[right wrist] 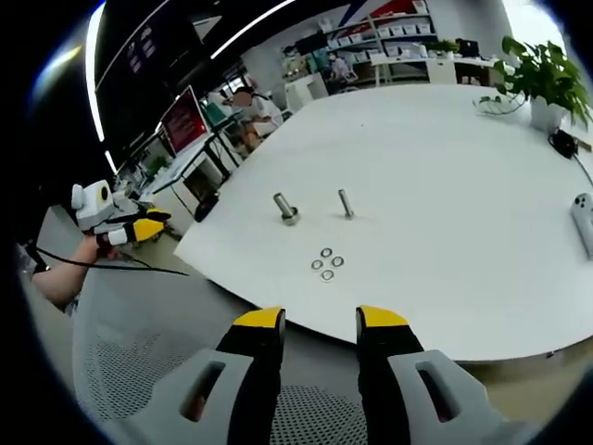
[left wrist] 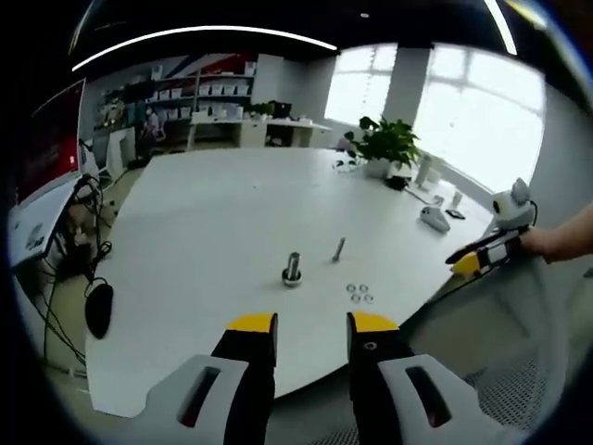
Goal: Place the washer onto the threaded stud by aligning its center hole with the stud, sliding it down to the base, and recovering from edge contact or off-axis alignment until the washer reaches the visible bottom stop.
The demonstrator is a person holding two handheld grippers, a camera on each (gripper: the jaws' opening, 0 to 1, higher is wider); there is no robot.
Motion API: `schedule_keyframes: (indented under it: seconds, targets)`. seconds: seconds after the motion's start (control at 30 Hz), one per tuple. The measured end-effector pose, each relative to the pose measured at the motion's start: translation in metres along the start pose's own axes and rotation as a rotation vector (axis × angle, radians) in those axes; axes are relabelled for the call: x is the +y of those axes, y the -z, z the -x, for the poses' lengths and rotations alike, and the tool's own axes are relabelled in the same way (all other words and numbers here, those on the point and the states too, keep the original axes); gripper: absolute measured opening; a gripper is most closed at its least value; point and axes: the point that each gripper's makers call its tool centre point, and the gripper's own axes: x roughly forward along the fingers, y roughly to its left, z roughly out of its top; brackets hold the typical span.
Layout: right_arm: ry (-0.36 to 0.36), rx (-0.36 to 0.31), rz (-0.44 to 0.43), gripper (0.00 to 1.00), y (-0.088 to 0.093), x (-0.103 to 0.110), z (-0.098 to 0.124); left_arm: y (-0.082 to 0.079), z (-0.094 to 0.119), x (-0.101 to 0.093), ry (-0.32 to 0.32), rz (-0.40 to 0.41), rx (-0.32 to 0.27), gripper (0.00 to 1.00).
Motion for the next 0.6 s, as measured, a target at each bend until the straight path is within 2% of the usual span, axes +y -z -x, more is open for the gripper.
schedule_keyframes:
  seconds: [0.07, 0.13, 0.3, 0.47, 0.6]
  targets:
    - [0.003, -0.003, -0.002, 0.33, -0.001, 0.0, 0.0, -0.006, 0.0, -0.002, 0.021, 0.024, -0.031, 0.31]
    - [0.015, -0.002, -0.003, 0.33, -0.001, -0.003, 0.001, -0.009, 0.001, -0.002, 0.008, -0.004, -0.048, 0.31]
    - [0.029, 0.003, -0.002, 0.33, 0.0, -0.005, 0.001, -0.002, -0.003, -0.003, 0.018, 0.0, -0.014, 0.32]
    - [0.044, -0.001, 0.007, 0.33, -0.001, -0.009, 0.002, -0.004, -0.002, -0.007, 0.031, -0.017, -0.023, 0.3]
    - [0.057, -0.017, -0.003, 0.33, -0.003, -0.011, 0.003, 0.0, -0.004, -0.009, 0.044, -0.013, -0.006, 0.3]
